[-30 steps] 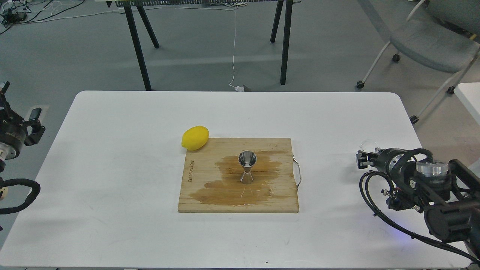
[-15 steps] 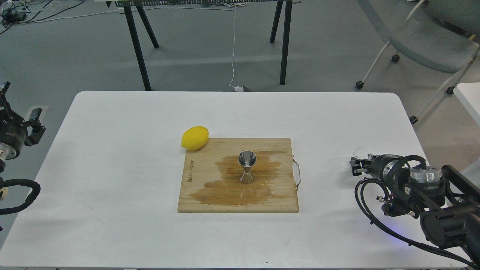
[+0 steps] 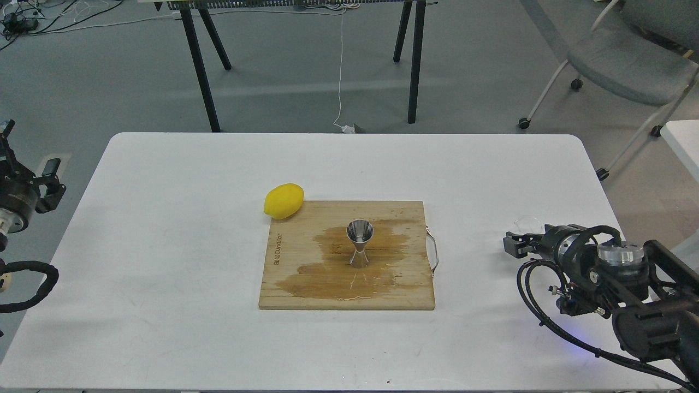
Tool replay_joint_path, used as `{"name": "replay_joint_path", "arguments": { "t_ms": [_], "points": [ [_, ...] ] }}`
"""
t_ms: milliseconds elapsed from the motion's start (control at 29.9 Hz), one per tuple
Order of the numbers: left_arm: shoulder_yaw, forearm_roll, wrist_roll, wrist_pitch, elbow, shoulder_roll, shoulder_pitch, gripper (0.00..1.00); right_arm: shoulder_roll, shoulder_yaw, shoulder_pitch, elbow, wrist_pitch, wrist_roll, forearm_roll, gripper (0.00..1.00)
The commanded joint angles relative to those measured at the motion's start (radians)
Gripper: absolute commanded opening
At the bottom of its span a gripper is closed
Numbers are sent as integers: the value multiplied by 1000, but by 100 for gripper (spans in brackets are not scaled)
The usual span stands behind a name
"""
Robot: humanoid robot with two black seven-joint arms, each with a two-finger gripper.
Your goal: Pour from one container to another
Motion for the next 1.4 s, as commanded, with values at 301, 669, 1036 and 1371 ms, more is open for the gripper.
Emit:
{"name": "replay_joint_path", "arguments": {
  "t_ms": [301,669,1036,1371],
  "points": [
    [-2,0,0,0,0,-2,-1,100,-95,48,32,157,0,2,-3,99],
    [-14,-5,0,0,-8,2,-26,100,-402,62,118,261,290,-98,-215,99],
    [-8,-5,0,0,-9,2,-113,100,-443,57,152,183,688,-91,-221,99],
    [-12,-4,0,0,-22,3,-130,100,-425,57,153,128,699,-88,-232,99]
  ]
}}
